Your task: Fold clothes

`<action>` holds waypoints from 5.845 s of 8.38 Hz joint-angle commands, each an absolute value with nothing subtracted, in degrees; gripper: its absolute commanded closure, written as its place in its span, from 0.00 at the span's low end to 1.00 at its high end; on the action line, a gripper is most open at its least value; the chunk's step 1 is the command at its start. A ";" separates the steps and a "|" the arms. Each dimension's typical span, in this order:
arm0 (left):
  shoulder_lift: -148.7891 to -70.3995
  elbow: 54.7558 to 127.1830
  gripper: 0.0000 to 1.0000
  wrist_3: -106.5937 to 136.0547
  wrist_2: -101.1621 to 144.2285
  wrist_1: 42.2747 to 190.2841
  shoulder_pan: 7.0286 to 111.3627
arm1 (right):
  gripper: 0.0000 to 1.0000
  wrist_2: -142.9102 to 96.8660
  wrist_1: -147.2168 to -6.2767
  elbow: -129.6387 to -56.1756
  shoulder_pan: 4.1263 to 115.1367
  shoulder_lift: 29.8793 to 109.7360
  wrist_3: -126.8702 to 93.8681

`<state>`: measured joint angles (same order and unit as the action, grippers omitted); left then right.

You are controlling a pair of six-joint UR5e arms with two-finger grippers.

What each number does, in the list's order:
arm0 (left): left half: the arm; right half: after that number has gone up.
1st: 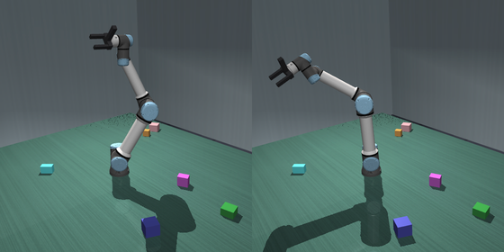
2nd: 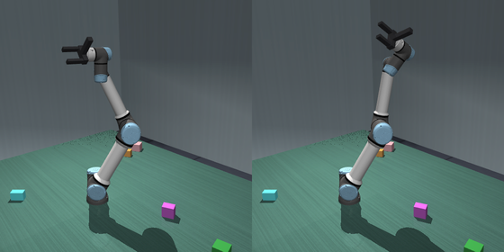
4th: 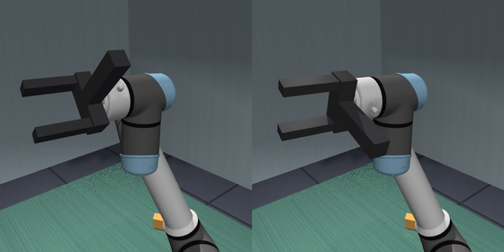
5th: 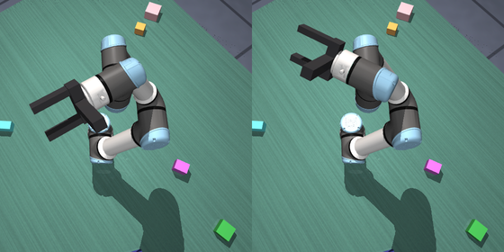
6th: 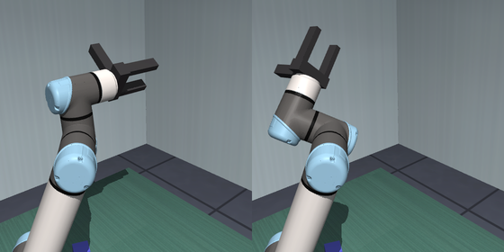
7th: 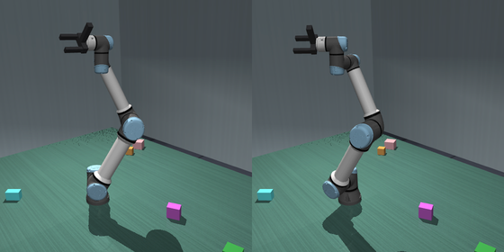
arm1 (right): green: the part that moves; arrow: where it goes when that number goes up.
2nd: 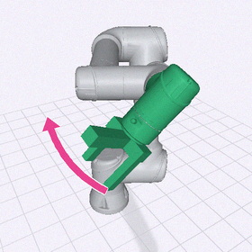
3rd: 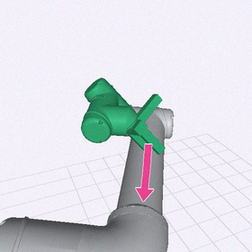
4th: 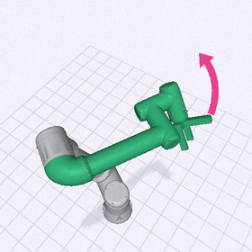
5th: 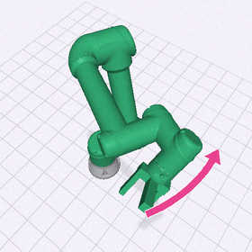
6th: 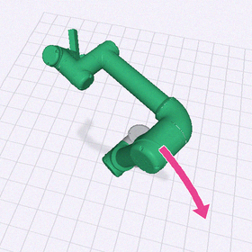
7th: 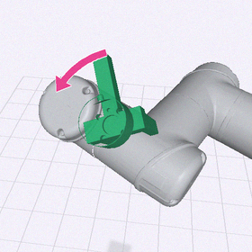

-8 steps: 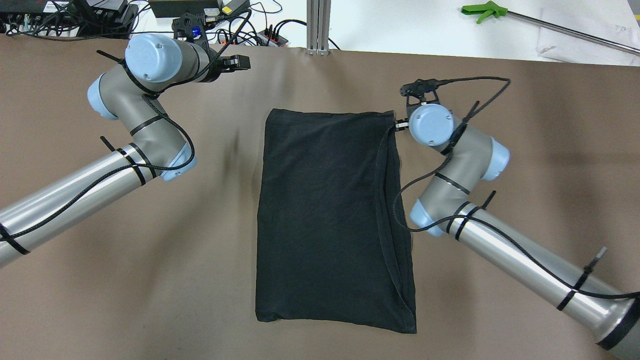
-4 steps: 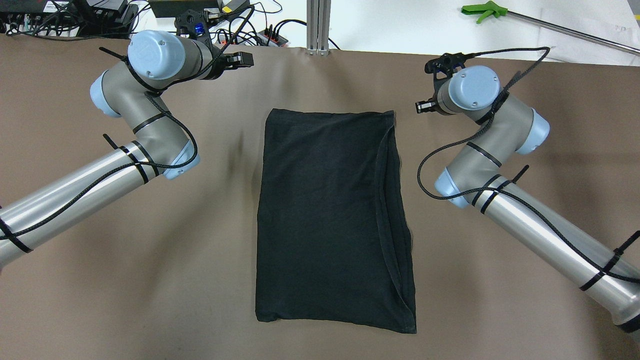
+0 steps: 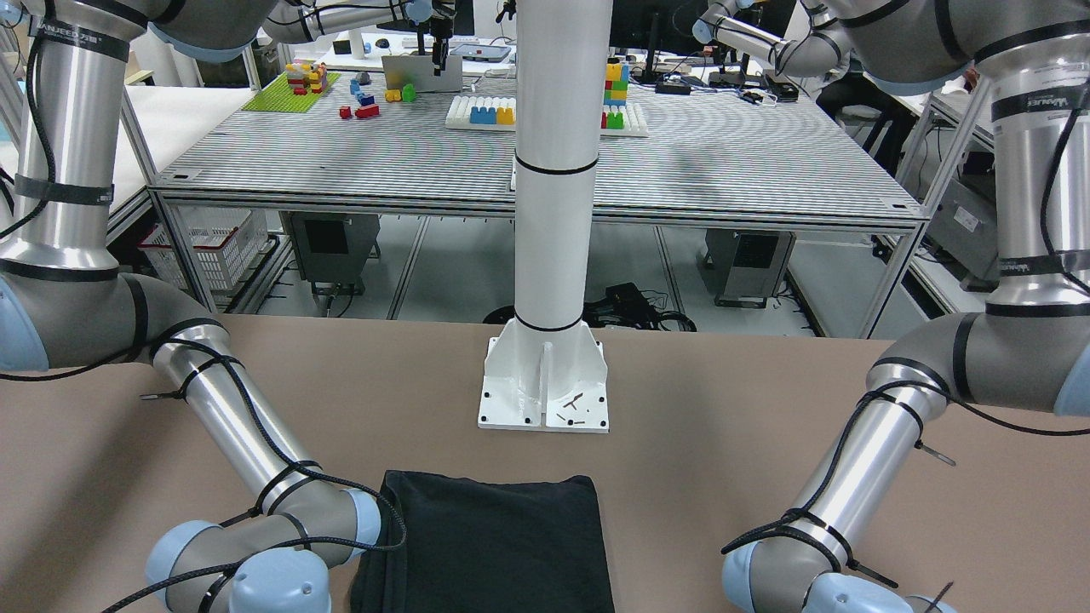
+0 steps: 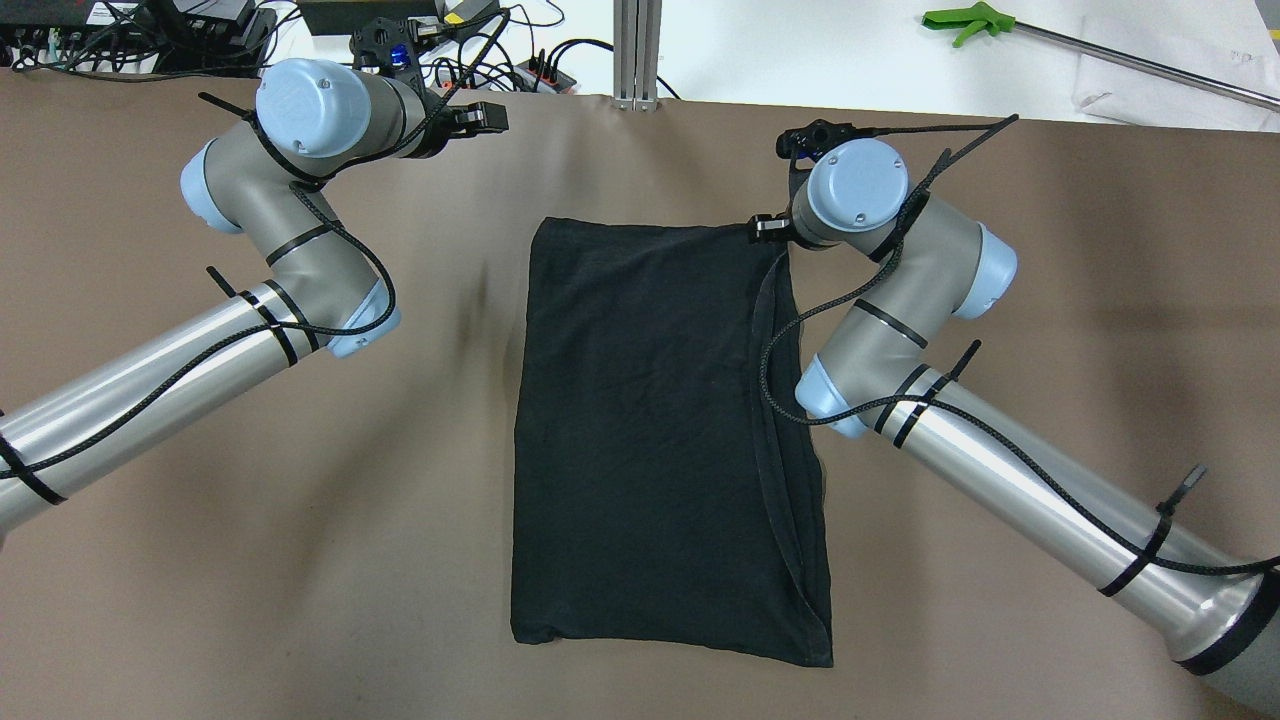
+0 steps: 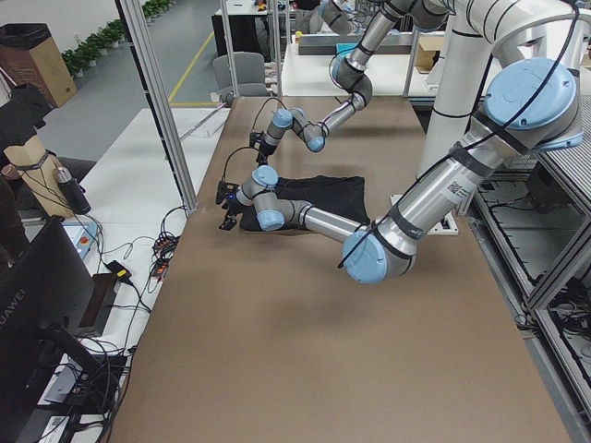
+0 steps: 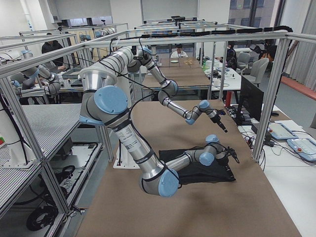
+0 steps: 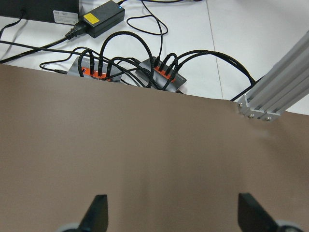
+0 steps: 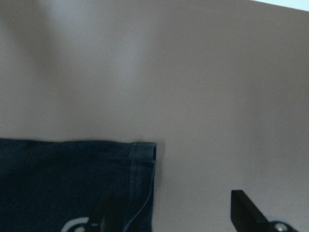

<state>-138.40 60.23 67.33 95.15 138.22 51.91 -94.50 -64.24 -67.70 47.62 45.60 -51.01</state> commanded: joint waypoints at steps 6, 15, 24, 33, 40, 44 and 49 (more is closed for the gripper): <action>-138.34 60.12 0.05 67.41 95.10 138.25 51.94 | 0.06 -94.92 -70.65 -78.09 42.19 54.18 -52.06; -138.34 60.03 0.05 67.24 95.10 138.25 51.94 | 0.06 -97.59 -84.99 -92.81 41.34 55.81 -55.09; -138.52 59.94 0.05 67.76 95.10 138.25 51.33 | 0.06 -92.37 -84.20 -87.27 36.65 56.76 -58.71; -138.52 59.94 0.05 67.59 95.01 138.25 50.98 | 0.06 -94.39 -85.96 -96.41 36.50 59.06 -56.16; -138.34 59.68 0.05 67.59 95.10 138.43 51.06 | 0.06 -93.43 -85.34 -96.68 30.67 61.61 -57.13; -138.60 59.85 0.05 67.85 94.22 138.25 50.98 | 0.06 -93.87 -82.81 -96.86 36.28 67.74 -47.67; -139.13 59.68 0.05 67.68 94.13 138.08 50.71 | 0.06 -106.08 -80.33 -102.13 45.62 68.58 -44.20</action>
<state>-139.03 59.90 67.93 94.14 138.13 50.74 -102.15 -80.30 -100.81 43.84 70.74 -43.29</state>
